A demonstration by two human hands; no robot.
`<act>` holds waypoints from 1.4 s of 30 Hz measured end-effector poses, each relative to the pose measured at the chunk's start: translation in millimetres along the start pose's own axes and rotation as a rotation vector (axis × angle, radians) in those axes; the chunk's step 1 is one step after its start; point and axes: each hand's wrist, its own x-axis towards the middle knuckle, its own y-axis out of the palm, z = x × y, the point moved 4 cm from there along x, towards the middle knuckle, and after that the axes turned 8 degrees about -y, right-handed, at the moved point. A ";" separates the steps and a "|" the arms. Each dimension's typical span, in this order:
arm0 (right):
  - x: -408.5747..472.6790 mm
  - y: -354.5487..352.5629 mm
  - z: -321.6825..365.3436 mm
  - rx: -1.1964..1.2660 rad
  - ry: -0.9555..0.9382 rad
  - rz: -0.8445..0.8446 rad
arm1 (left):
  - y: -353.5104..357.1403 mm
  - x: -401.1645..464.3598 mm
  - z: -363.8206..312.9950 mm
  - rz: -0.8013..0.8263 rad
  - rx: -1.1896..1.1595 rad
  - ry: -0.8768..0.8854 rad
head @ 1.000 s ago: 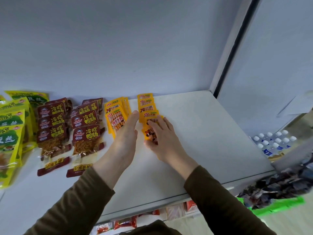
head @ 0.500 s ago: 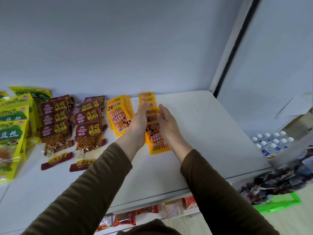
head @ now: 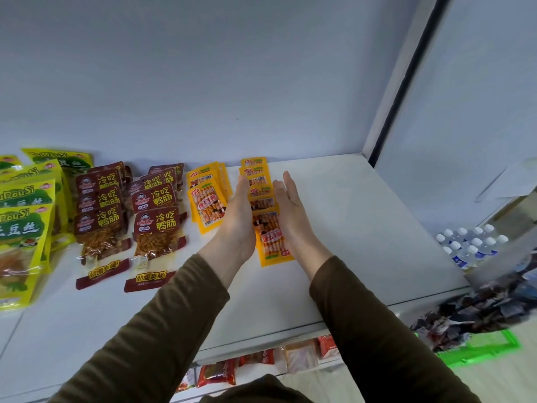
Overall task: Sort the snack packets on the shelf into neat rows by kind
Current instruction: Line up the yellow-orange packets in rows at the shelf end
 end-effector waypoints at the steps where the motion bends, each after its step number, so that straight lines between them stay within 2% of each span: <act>1: 0.0 -1.5 -0.1 0.036 0.004 -0.013 | -0.6 0.4 -0.1 0.000 0.011 0.003; 6: 23.8 -15.4 6.7 0.030 0.025 -0.087 | -0.2 6.2 -31.0 -0.142 0.125 0.106; 10: 52.6 -9.1 12.3 0.017 0.097 -0.054 | 3.8 27.0 -58.4 -0.183 0.107 0.012; 15: 65.3 6.1 20.7 -0.003 0.147 0.002 | 4.8 52.5 -61.0 -0.119 0.026 -0.060; 19: 62.9 12.8 16.5 0.007 0.150 0.049 | 5.8 52.5 -61.4 -0.104 0.058 -0.075; 22: 56.7 9.3 26.7 -0.036 0.078 0.031 | 2.2 45.9 -64.1 -0.061 0.117 -0.016; 25: 49.1 4.8 48.8 -0.195 -0.089 -0.046 | -15.9 37.3 -68.6 -0.011 0.334 0.136; 27: 41.1 11.6 60.6 -0.184 -0.157 -0.041 | -35.5 28.8 -81.6 -0.024 0.526 0.315; 29: 34.7 27.4 67.4 -0.153 -0.153 0.015 | -61.2 23.4 -103.6 -0.141 0.671 0.480; 31: 35.0 48.2 68.4 -0.123 -0.085 0.075 | -90.9 26.7 -123.9 -0.305 0.815 0.570; 34: 43.3 76.3 61.1 -0.127 0.029 0.098 | -120.9 42.9 -133.4 -0.376 1.054 0.474; 38: 49.2 99.9 48.4 -0.139 0.148 0.050 | -121.6 49.7 -123.3 -0.275 1.540 0.468; 42: 45.9 113.5 40.2 -0.106 0.243 0.047 | -129.5 59.1 -118.1 -0.193 1.688 0.473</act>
